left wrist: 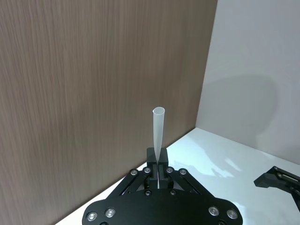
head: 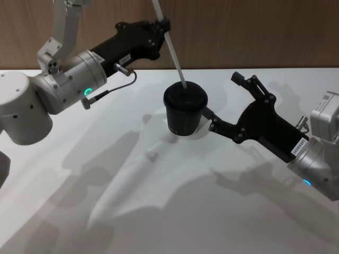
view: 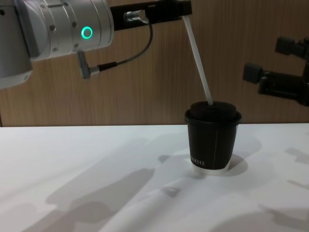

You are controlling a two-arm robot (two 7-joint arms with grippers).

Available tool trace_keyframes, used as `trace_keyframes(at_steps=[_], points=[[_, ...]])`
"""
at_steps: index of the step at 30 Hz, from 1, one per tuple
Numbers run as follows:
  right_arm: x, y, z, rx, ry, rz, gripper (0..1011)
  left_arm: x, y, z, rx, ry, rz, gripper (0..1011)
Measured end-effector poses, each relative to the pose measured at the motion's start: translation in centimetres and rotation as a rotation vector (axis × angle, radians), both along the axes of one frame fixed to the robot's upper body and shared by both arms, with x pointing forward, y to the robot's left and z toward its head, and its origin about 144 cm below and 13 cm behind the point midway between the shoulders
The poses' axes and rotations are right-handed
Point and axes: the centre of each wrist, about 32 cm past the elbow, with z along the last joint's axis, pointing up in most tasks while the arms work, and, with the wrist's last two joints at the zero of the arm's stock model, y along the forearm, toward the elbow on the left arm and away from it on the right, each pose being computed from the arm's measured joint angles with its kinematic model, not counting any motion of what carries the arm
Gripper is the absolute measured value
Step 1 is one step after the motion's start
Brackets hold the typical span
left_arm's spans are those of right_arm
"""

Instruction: Pick up the straw with one hand, pass it to the other hand, and insert it into the cup.

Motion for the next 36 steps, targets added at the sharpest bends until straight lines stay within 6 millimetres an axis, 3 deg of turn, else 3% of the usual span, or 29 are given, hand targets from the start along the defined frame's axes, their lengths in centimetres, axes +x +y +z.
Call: trace_keyframes(at_steps=[36], points=[[0.0,0.0,0.0,0.0,0.0,0.0,1001,1.4,-1.5,-1.5,0.027,0.056,-0.01,18]])
